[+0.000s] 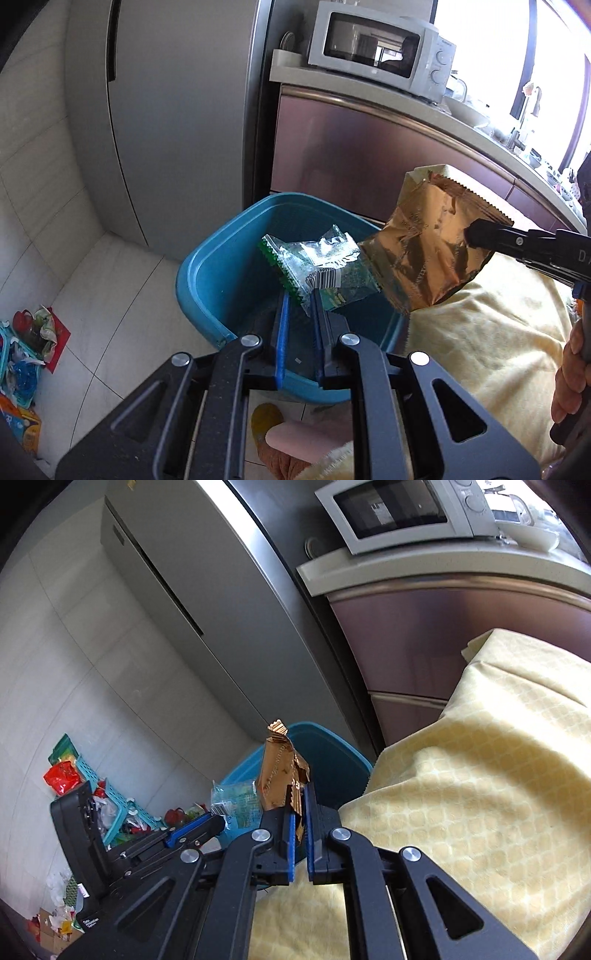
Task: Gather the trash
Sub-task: 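Carry wrapper and bag over the teal bin and open both tools, then grasp the white tissue with the left tool while the right tool grasps another gold bag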
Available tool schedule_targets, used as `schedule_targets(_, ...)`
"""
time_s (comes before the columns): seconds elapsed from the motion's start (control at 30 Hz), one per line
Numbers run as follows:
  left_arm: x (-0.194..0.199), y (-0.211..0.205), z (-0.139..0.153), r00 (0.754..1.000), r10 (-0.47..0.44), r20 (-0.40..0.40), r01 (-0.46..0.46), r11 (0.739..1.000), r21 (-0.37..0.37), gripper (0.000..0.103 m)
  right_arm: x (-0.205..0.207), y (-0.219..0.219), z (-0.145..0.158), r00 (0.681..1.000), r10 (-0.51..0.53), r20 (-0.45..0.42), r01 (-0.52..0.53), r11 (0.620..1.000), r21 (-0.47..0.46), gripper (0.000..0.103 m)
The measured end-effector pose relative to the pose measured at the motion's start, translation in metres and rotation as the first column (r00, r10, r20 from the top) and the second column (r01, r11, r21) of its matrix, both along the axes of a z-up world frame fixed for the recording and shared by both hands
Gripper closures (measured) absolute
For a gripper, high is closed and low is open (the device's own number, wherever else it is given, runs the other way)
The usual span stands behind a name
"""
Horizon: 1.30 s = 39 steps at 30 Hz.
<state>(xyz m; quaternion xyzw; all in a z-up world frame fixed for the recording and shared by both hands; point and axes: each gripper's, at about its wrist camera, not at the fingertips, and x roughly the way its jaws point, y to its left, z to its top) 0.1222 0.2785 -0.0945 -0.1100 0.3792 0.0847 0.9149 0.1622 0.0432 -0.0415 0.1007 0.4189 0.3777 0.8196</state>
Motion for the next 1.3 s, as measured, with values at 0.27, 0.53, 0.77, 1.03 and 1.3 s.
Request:
schedule_targets(0.27,0.016,0.001,-0.018,0.999,0.007,-0.031,-0.008,1.000,-0.019,0.085,0.004,0.019,-0.017,0.999,0.014,-0.047,-0.017,0.998,-0.066,0.087)
schedule_targets(0.53,0.013,-0.011,-0.016,1.000,0.005,0.004,-0.004,1.000,-0.010,0.076,-0.005,-0.004,-0.010,1.000,-0.010,-0.007,0.009,0.999,-0.033,0.074)
schedule_targets(0.77,-0.009,-0.049,0.019,0.989,-0.076,0.126,0.073,0.997,0.026,0.057,-0.052,-0.061,0.017,0.991,-0.019,0.129,0.022,1.000,-0.021,0.061)
schedule_targets(1.03,-0.021,-0.131,0.053,0.929,-0.308,0.208,0.304,0.951,0.049,0.055,-0.113,-0.159,0.038,0.951,-0.168,0.260,0.174,0.985,-0.002,0.059)
schedule_targets(1.3,-0.024,-0.239,0.057,0.801,-0.562,0.207,0.574,0.819,0.004,0.054,-0.153,-0.258,0.039,0.876,-0.394,0.276,0.408,0.913,0.007,0.059)
